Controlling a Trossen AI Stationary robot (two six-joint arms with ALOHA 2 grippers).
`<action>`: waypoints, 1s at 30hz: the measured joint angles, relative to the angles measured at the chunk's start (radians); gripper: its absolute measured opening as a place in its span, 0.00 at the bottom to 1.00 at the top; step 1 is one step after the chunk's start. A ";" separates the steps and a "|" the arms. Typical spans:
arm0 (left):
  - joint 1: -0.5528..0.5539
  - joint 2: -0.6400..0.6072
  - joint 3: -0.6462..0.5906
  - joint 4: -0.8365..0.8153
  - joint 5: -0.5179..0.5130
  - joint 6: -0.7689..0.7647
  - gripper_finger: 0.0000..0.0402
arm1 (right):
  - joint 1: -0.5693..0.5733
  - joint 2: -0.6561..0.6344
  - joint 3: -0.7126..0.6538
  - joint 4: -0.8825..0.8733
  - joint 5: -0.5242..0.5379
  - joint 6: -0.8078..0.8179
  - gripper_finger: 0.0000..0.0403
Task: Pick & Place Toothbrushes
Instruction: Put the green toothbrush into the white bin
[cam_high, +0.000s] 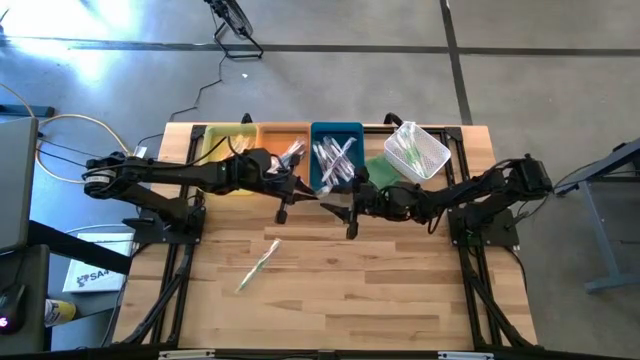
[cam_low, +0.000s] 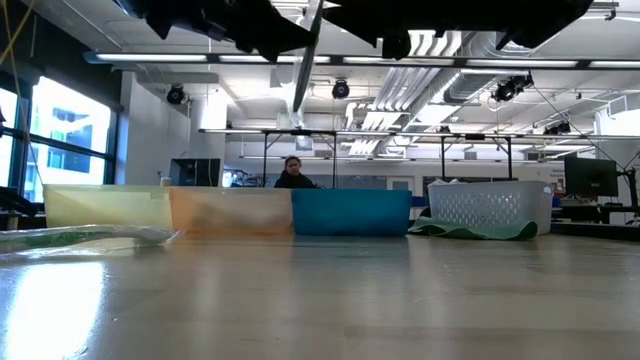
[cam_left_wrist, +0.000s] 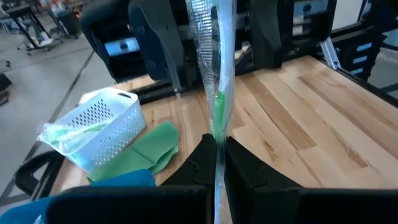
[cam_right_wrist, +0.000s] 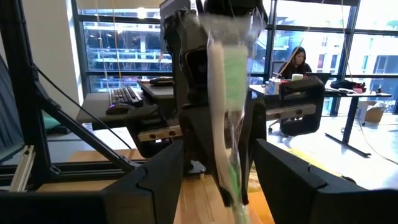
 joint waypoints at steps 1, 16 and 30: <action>0.000 0.000 0.000 0.009 0.000 0.000 0.02 | 0.000 0.000 0.000 0.000 0.000 0.000 0.46; -0.026 0.078 0.000 0.110 0.000 -0.012 0.02 | 0.000 0.000 0.000 -0.003 0.033 0.000 0.46; -0.026 0.079 0.000 0.106 -0.004 -0.013 0.02 | 0.002 0.000 0.000 -0.028 0.022 0.000 0.11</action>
